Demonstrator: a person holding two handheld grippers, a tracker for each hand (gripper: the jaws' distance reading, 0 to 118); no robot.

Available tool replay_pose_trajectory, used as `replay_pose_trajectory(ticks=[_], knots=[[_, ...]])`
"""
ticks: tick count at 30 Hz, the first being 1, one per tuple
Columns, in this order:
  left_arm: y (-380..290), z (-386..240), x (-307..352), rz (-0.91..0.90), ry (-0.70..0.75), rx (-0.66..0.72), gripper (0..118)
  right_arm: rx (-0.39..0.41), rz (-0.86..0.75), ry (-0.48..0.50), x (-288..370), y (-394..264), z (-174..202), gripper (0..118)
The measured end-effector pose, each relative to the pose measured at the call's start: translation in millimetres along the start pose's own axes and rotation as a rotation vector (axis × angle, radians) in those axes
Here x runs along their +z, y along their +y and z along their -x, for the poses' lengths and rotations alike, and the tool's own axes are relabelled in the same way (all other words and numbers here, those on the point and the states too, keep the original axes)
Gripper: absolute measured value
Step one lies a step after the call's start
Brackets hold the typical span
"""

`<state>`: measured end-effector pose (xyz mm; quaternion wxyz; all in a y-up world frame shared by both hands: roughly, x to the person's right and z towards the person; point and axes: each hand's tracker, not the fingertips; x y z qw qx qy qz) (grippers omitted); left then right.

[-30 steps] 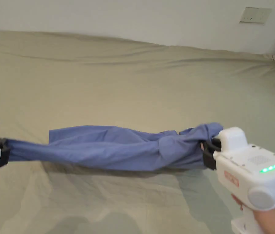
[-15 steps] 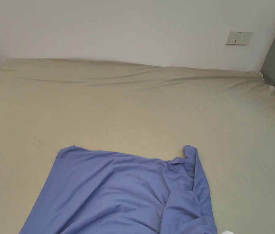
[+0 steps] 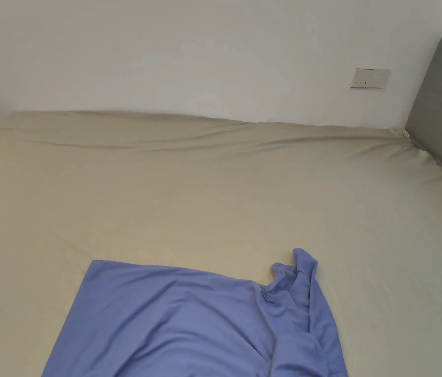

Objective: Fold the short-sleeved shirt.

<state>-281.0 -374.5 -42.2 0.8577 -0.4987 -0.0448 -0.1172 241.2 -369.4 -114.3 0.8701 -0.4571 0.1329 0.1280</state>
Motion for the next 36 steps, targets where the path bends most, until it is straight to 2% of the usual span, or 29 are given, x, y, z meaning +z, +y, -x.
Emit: replay_pose_trajectory(ticks=[2, 7, 11, 15, 16, 17, 18, 19, 20, 21, 22, 29, 36], knots=[[26, 2, 18, -0.134, -0.021, 0.08, 109, -0.035, -0.072, -0.055, 24, 18, -10, 113], [104, 6, 84, -0.548, 0.002, 0.235, 109, -0.028, -0.386, -0.215, 98, 84, -8, 113], [156, -4, 143, -0.837, 0.049, 0.313, 108, -0.073, -0.663, -0.242, 160, 139, 27, 114], [197, -19, 184, -0.977, 0.161, 0.278, 107, -0.096, -0.865, -0.248, 199, 177, 64, 109], [202, -23, 191, -1.004, 0.182, 0.276, 100, -0.078, -0.89, -0.252, 203, 184, 73, 96], [205, -26, 197, -1.022, 0.191, 0.267, 85, -0.056, -0.904, -0.263, 207, 189, 81, 75], [207, -30, 202, -1.042, 0.203, 0.267, 64, -0.035, -0.919, -0.28, 209, 192, 89, 49], [210, -35, 203, -1.046, 0.211, 0.266, 30, -0.019, -0.932, -0.288, 209, 194, 97, 16], [210, -38, 203, -1.058, 0.219, 0.262, 10, -0.014, -0.935, -0.28, 206, 197, 100, 4], [211, -42, 203, -1.063, 0.231, 0.252, 2, -0.013, -0.94, -0.277, 204, 198, 105, 2], [212, -45, 201, -1.07, 0.237, 0.246, 0, -0.009, -0.942, -0.273, 202, 200, 110, 0], [222, -61, 181, -1.026, 0.248, 0.169, 0, 0.004, -0.93, -0.258, 179, 211, 121, 0], [234, -55, 147, -0.965, 0.215, 0.165, 0, 0.019, -0.885, -0.268, 151, 220, 127, 0]])
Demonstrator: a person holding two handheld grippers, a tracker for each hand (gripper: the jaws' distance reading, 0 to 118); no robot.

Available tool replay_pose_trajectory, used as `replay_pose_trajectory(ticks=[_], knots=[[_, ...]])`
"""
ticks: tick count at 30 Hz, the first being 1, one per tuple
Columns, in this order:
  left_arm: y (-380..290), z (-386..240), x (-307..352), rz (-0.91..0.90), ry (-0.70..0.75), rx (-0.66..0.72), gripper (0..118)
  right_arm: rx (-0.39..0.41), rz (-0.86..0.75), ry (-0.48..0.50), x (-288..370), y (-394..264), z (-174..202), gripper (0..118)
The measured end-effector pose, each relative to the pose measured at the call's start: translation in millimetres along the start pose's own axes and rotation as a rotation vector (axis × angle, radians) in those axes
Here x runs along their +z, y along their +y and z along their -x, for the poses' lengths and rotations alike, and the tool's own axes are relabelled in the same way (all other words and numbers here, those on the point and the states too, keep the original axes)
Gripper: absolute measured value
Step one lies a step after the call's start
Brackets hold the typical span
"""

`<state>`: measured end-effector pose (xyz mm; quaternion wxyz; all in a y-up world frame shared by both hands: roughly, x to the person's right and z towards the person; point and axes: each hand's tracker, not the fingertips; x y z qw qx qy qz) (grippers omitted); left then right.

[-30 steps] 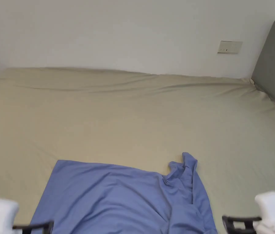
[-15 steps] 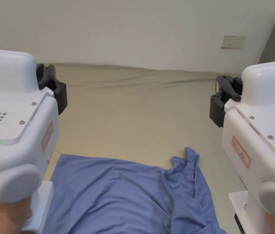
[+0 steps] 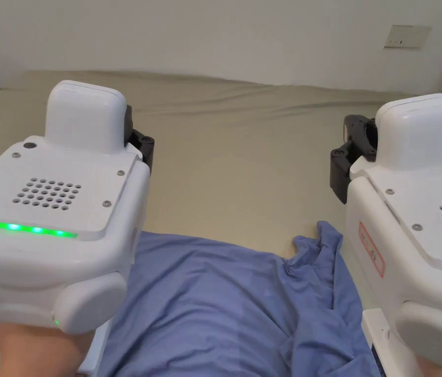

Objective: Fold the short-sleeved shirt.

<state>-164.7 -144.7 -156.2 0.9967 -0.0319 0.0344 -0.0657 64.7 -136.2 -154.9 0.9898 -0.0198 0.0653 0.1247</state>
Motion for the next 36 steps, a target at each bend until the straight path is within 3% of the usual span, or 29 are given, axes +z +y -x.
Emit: replay_pose_trajectory(ticks=[5, 9, 11, 12, 15, 16, 17, 20, 27, 30, 31, 33, 34, 36], knots=[[-51, 9, -46, 0.176, -0.062, 0.034, 0, 0.0, 0.113, 0.016, -28, -33, 3, 0], [-148, 36, -100, 0.483, -0.071, 0.071, 0, -0.015, 0.218, 0.021, -52, -76, -10, 0], [-190, 55, -122, 0.551, 0.011, 0.132, 0, -0.023, 0.271, 0.021, -61, -95, -19, 0], [-209, 66, -136, 0.579, 0.104, 0.16, 7, -0.026, 0.292, 0.017, -65, -102, -22, 0], [-239, 92, -183, 0.694, 0.1, 0.257, 95, -0.03, 0.353, -0.009, -78, -125, -36, 0], [-248, 97, -199, 0.708, 0.079, 0.279, 109, -0.043, 0.364, -0.017, -81, -135, -47, 0], [-257, 102, -213, 0.699, 0.067, 0.301, 110, -0.058, 0.374, -0.023, -84, -141, -52, 0], [-273, 101, -256, 0.771, 0.121, 0.215, 110, -0.063, 0.422, -0.047, -94, -160, -65, 0], [-291, 75, -300, 0.886, 0.085, 0.064, 105, -0.067, 0.494, -0.069, -99, -185, -80, 0], [-296, 66, -293, 0.871, 0.027, 0.123, 72, -0.054, 0.504, -0.068, -101, -187, -82, 0], [-293, 68, -289, 0.869, 0.013, 0.152, 54, -0.049, 0.504, -0.069, -102, -188, -82, 0], [-283, 50, -284, 0.863, -0.011, 0.027, 25, -0.043, 0.506, -0.071, -108, -191, -81, 0], [-281, 41, -282, 0.86, -0.039, -0.029, 2, -0.04, 0.517, -0.068, -112, -192, -82, 0], [-274, 41, -276, 0.843, -0.013, -0.088, 2, -0.041, 0.527, -0.059, -118, -194, -83, 0]])
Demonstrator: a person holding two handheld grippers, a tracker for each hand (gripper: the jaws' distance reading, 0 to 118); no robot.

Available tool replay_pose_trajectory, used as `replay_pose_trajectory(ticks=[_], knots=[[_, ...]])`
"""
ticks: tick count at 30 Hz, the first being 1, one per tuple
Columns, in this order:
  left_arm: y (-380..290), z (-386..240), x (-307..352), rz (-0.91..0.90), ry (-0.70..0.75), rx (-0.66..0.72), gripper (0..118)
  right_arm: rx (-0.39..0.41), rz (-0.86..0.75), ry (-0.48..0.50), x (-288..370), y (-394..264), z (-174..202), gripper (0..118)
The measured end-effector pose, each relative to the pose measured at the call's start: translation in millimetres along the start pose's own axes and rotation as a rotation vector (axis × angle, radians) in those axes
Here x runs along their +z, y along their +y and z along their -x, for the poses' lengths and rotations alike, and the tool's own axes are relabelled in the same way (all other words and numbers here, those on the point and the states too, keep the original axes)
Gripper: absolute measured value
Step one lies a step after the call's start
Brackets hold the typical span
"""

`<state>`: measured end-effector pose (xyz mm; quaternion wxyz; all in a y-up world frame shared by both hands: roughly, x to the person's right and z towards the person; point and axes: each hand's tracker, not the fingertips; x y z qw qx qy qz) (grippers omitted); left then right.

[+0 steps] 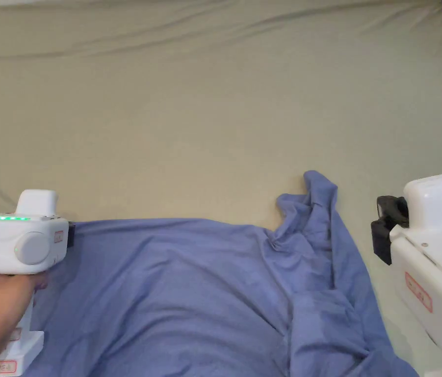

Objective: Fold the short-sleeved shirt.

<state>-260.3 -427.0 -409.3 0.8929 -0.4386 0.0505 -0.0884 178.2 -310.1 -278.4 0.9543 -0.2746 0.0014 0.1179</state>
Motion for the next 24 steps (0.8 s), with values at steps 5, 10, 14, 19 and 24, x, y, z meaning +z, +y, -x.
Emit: replay_pose_trajectory(ticks=[5, 10, 14, 19, 24], knots=[[-1, 15, 66, -0.16, -0.039, 0.113, 2, 0.012, 0.023, 0.026, -8, 18, -10, 0], [-7, 27, 137, -0.288, -0.05, 0.077, 2, 0.062, 0.106, 0.069, -44, 34, -16, 14], [-16, 33, 165, -0.313, -0.041, 0.052, 2, 0.041, 0.298, 0.144, -95, 34, -13, 88], [-33, 27, 171, -0.306, -0.046, 0.03, 2, 0.061, 0.499, 0.071, -167, 10, -3, 112], [-47, 26, 161, -0.274, -0.042, 0.038, 2, 0.081, 0.605, 0.005, -207, -16, 1, 112]])
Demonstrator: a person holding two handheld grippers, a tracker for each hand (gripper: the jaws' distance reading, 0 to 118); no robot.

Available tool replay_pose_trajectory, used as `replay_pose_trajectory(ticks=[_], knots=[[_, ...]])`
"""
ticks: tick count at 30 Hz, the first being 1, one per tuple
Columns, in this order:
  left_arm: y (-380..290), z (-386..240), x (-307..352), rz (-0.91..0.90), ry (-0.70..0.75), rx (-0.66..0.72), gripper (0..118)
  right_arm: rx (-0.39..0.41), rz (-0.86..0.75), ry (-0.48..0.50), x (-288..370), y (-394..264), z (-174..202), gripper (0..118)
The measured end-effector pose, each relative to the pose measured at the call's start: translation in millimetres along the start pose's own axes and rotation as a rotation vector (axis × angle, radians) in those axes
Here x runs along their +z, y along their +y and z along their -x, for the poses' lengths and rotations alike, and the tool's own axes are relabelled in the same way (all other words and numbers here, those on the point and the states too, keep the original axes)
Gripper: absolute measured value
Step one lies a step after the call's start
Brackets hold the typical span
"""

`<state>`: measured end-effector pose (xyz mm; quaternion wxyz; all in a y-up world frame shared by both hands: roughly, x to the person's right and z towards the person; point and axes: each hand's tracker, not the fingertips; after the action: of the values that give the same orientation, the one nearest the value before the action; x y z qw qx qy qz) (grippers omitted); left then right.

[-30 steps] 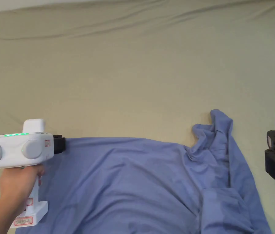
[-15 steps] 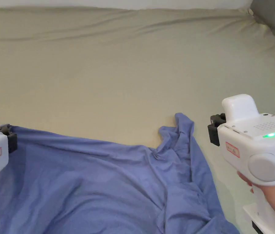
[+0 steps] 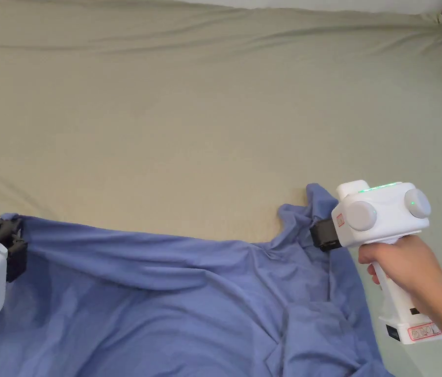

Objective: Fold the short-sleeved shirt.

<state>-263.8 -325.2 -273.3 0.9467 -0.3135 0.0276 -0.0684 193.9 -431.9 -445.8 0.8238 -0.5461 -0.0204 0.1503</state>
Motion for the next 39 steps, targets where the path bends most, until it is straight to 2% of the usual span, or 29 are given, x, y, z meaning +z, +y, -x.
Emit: replay_pose_trajectory(ticks=[1, 3, 5, 6, 7, 8, 10, 12, 15, 23, 30, 39], knots=[[-3, 1, -2, 0.006, 0.009, -0.002, 2, -0.003, 0.012, -0.003, -5, -1, -1, 107], [-7, 3, -4, 0.022, 0.021, 0.0, 2, -0.005, -0.033, 0.017, -2, -7, -1, 87], [-10, 7, -6, 0.028, 0.022, 0.021, 2, 0.034, -0.06, 0.075, 4, -12, 5, 61], [-11, 8, -7, 0.031, 0.021, 0.024, 2, 0.068, -0.069, 0.121, 7, -13, 8, 42], [-12, 8, -7, 0.034, 0.025, 0.026, 2, 0.089, -0.073, 0.176, 8, -12, 8, 17], [-13, 9, -8, 0.038, 0.029, 0.03, 2, 0.077, -0.066, 0.198, 7, -13, 10, 1], [-13, 11, -7, 0.045, 0.028, 0.054, 2, 0.073, -0.063, 0.16, 8, -14, 13, 1], [-13, 9, -4, 0.046, 0.03, 0.064, 2, 0.055, -0.068, 0.167, 13, -13, 8, 1], [-6, 13, 8, 0.03, 0.033, 0.074, 2, 0.026, -0.181, 0.133, 41, -20, -3, 1], [38, 34, 78, -0.128, 0.062, 0.112, 2, -0.045, -0.478, 0.187, 188, -39, -56, 1], [83, 59, 158, -0.309, 0.141, 0.109, 2, -0.044, -0.712, 0.258, 309, -59, -104, 1], [128, 87, 263, -0.517, 0.192, 0.151, 2, -0.016, -0.956, 0.247, 441, -94, -113, 1]])
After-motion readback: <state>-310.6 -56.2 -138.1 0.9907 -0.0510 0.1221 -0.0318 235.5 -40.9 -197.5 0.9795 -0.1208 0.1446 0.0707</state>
